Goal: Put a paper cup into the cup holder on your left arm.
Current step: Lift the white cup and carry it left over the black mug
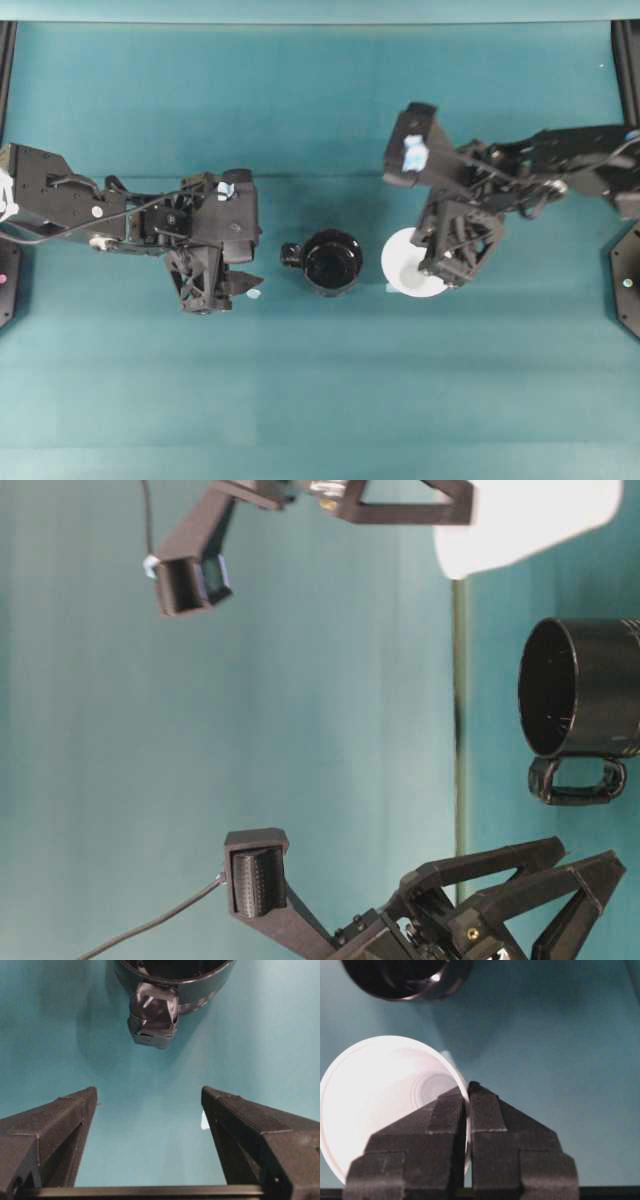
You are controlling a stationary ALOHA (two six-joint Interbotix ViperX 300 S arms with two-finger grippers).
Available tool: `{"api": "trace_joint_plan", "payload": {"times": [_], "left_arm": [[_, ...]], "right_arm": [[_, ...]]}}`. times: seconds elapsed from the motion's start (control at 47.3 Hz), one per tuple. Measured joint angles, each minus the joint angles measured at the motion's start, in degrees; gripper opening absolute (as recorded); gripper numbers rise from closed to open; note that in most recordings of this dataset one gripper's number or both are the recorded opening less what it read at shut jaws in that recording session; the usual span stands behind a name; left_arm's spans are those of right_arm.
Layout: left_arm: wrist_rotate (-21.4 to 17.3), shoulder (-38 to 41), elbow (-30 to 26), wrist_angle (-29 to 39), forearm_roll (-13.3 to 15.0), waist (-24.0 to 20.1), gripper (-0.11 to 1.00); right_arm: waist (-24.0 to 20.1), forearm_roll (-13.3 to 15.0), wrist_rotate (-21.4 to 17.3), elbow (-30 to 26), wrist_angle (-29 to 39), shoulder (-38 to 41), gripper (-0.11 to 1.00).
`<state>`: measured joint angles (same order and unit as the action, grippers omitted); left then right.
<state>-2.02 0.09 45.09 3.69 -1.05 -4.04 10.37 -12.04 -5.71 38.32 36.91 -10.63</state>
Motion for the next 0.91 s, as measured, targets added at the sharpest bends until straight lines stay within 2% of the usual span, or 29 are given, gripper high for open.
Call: {"api": "trace_joint_plan", "payload": {"times": [0.148,0.381,0.656,0.909], "left_arm": [[0.00,0.00,0.00,0.00,0.00,0.00,0.90],[0.00,-0.09,0.00,0.00,0.00,0.09,0.90],[0.79,-0.09,0.00,-0.09,0.00,0.18,0.90],[0.97,-0.09,0.00,-0.09,0.00,0.79,0.90]], "right_arm": [[0.09,-0.35,0.00,-2.20,-0.09,-0.79,-0.01],[0.26,-0.35,0.09,-8.61,-1.85,0.26,-0.01],[0.18,-0.35,0.09,-13.18,-4.48,6.42,-0.01],[-0.26,-0.09,0.09,-14.15,-6.33,11.95,-0.02]]}}
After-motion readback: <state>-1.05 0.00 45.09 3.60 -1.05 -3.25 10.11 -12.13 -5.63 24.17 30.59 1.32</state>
